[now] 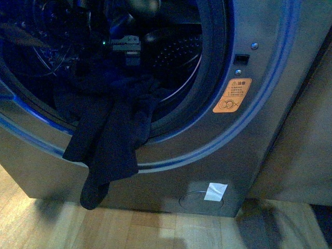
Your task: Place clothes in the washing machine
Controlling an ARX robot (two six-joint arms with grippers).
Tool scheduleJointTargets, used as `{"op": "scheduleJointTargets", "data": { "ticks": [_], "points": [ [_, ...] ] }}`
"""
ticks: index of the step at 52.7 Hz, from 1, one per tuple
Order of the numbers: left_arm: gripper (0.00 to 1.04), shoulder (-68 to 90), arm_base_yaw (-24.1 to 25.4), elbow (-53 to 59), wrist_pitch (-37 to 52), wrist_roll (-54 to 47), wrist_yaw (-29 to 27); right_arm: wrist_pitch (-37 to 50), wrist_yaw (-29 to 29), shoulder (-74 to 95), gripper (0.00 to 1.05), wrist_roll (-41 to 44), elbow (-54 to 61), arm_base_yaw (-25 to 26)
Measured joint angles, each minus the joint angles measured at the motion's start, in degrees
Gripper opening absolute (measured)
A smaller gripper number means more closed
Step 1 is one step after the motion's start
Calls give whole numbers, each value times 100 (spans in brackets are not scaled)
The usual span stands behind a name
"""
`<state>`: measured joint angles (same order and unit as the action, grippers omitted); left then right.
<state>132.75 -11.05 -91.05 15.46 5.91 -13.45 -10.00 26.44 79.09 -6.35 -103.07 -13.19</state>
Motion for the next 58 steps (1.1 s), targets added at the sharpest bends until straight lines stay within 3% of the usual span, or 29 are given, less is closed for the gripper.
{"op": "scheduleJointTargets", "data": {
  "ticks": [11, 23, 39, 40, 45, 48, 58],
  "points": [
    [98, -1008, -50, 1528, 509, -254, 529, 0, 0, 0, 97, 0, 0, 0],
    [98, -2809, -50, 3412, 1237, -463, 1729, 0, 0, 0, 97, 0, 0, 0],
    [98, -4701, 50, 4924, 1759, -603, 2282, 0, 0, 0, 97, 0, 0, 0],
    [98, -4819, 70, 5025, 1766, -601, 2347, 68, -140, -11, 97, 46, 20, -37],
    [98, -5130, 177, 5305, 1840, -592, 2417, 1137, -1965, -195, 97, 452, 479, -201],
    [98, -5351, 278, 5482, 1875, -588, 2524, 1241, -2691, -466, 97, 562, 826, -179],
    [98, -6242, 570, 6168, 2065, -588, 2741, 988, -3499, -1770, 97, 328, 2509, 223]
  ]
}}
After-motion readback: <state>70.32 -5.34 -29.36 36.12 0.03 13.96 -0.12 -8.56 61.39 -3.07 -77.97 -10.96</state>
